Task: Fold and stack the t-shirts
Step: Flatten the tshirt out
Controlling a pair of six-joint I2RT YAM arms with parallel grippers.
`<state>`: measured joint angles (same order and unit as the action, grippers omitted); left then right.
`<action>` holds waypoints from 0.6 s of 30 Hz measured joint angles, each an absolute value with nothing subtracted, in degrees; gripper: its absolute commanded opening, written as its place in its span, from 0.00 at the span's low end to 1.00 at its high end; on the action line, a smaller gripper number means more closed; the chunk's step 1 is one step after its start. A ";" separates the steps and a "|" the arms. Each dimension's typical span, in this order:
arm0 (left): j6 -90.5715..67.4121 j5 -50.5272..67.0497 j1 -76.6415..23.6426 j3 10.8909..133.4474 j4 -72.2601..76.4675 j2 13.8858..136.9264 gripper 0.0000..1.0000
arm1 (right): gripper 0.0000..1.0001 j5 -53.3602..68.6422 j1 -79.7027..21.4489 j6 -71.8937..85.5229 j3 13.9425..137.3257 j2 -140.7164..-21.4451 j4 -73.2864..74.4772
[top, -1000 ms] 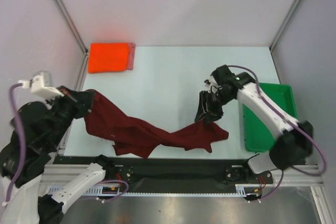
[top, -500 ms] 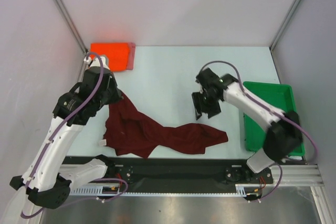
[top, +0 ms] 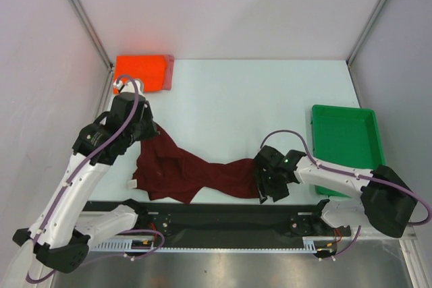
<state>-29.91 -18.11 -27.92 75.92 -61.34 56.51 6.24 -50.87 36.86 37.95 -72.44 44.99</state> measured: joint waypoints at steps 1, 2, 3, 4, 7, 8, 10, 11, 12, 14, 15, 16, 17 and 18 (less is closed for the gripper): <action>-29.89 -17.78 -27.92 75.70 -61.43 56.10 0.00 | 0.52 6.15 -50.87 37.67 37.34 -72.53 43.33; -29.91 -17.58 -27.92 75.64 -61.54 55.68 0.00 | 0.52 6.20 -50.89 38.33 36.88 -72.66 41.28; -29.91 -17.45 -27.92 75.64 -61.58 55.22 0.00 | 0.51 6.31 -50.89 39.00 36.73 -72.88 39.33; -29.89 -17.34 -27.92 75.64 -61.67 54.78 0.00 | 0.51 6.35 -50.89 39.33 36.71 -73.14 37.87; -29.89 -17.26 -27.92 75.64 -62.22 53.65 0.00 | 0.48 7.27 -50.92 40.34 36.64 -74.30 33.17; -29.89 -17.23 -27.92 75.64 -62.39 53.41 0.00 | 0.46 7.66 -50.94 40.47 36.42 -74.41 31.90; -29.89 -17.23 -27.92 75.64 -62.70 53.15 0.00 | 0.30 8.25 -50.94 40.69 35.90 -74.41 30.17; -29.89 -17.23 -27.92 75.64 -62.89 53.08 0.00 | 0.23 8.38 -50.94 40.60 35.66 -74.41 29.50; -29.89 -17.21 -27.92 75.64 -63.16 53.04 0.00 | 0.15 8.49 -50.94 40.60 35.57 -74.41 29.15; -29.87 -17.23 -27.92 75.64 -63.51 52.95 0.00 | 0.00 8.43 -50.78 40.34 35.94 -74.46 29.06; -29.87 -17.23 -27.92 75.64 -63.66 52.90 0.00 | 0.00 8.38 -50.52 40.36 36.45 -74.52 29.34; -29.85 -17.26 -27.92 75.64 -63.79 52.82 0.00 | 0.00 8.43 -49.91 40.18 37.50 -74.72 30.24; -29.80 -17.28 -27.92 75.66 -63.92 52.71 0.00 | 0.00 8.32 -49.15 39.92 39.29 -75.05 31.64; -29.74 -17.32 -27.92 75.66 -64.05 52.64 0.00 | 0.00 8.14 -48.12 39.66 41.19 -75.33 32.58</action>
<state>-29.74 -17.32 -27.92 75.66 -64.05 52.64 8.14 -48.12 39.66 41.19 -75.33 32.58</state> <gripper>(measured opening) 0.009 0.033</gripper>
